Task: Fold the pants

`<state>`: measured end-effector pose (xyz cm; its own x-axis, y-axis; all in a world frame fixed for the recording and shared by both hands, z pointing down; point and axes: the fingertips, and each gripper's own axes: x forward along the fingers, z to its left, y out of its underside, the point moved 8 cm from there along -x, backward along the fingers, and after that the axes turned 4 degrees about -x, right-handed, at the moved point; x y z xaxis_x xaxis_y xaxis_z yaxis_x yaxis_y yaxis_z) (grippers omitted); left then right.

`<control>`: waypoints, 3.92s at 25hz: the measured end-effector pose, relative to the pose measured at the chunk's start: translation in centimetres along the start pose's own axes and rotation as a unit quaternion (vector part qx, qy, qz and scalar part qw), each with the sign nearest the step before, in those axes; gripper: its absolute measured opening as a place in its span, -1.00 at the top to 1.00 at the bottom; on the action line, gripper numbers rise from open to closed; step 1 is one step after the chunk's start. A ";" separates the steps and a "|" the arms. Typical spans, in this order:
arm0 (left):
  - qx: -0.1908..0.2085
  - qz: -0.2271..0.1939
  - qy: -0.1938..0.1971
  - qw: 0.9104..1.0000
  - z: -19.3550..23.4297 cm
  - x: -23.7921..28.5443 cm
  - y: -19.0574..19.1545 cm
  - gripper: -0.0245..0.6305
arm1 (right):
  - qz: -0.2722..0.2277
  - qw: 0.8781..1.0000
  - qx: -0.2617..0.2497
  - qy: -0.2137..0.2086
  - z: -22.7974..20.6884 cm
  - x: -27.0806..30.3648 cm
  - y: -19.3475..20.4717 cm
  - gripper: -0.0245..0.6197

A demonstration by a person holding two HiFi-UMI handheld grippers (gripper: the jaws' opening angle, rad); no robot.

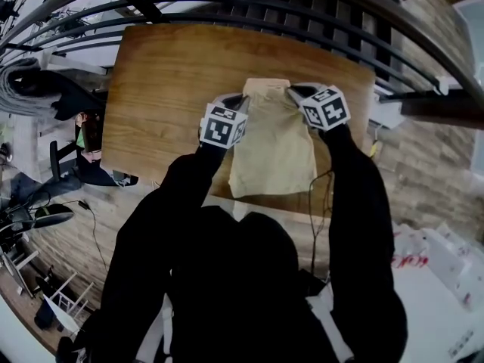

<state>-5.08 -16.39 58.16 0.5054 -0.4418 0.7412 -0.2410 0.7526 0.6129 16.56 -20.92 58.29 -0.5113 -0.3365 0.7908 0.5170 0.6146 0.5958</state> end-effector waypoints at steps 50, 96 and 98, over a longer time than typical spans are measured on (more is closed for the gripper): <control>0.108 0.046 0.007 0.993 -14.3 -9.1 15.4 0.85 | 0.007 0.998 -0.065 0.010 17.8 -10.9 14.0 0.87; 0.093 0.008 0.068 0.993 -12.5 -14.7 8.8 0.70 | -0.156 0.974 0.152 0.069 19.9 -14.6 9.3 0.86; 0.090 -0.011 0.070 0.993 -12.2 -15.2 7.5 0.78 | -0.184 0.966 0.165 0.079 20.0 -15.0 8.0 0.86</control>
<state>-4.43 1.92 48.09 0.6191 -0.3761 0.6894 -0.3665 0.6380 0.6772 14.56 3.30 48.39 -0.4936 -0.6643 0.5613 0.0610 0.6174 0.7843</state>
